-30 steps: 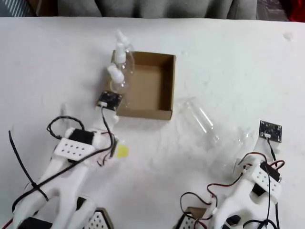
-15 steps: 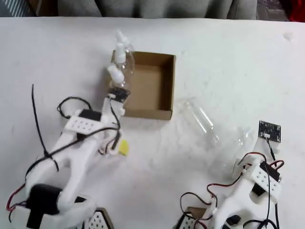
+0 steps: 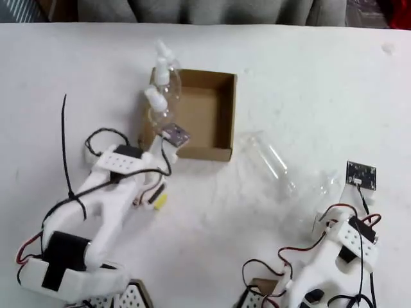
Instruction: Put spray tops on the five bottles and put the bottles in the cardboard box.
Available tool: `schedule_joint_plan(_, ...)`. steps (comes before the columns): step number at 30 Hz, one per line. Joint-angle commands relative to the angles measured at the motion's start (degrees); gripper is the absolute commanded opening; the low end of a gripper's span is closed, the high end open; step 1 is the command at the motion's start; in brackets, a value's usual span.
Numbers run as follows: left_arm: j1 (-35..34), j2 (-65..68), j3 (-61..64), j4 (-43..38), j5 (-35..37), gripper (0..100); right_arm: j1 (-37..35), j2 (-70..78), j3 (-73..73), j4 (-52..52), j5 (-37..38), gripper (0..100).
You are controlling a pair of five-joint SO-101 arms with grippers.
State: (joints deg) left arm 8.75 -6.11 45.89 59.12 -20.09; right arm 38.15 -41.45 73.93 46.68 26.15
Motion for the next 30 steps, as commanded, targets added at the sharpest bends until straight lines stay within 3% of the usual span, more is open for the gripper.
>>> schedule_joint_plan(1, 1.01, -0.31, -3.08, -0.62, -0.70, 19, -0.31, 0.04, -2.46, 0.40, 0.09, 1.7)
schedule_joint_plan(9, 0.84, -0.22, -3.08, -0.97, -0.26, 18, -0.22, 0.04, -2.46, 0.40, 0.09, 1.7)
schedule_joint_plan(13, 1.19, 0.13, -2.64, -2.20, -0.26, 2, -0.22, 0.04, -2.46, 0.40, 0.09, 1.7)
schedule_joint_plan(23, -3.65, -0.40, -2.55, -0.62, -0.26, 2, -0.04, -0.40, -2.90, 2.42, 0.09, 1.7)
schedule_joint_plan(30, -5.23, -0.40, -2.81, -0.88, -0.26, 2, -0.04, -0.40, -11.08, 6.20, 0.62, 1.7)
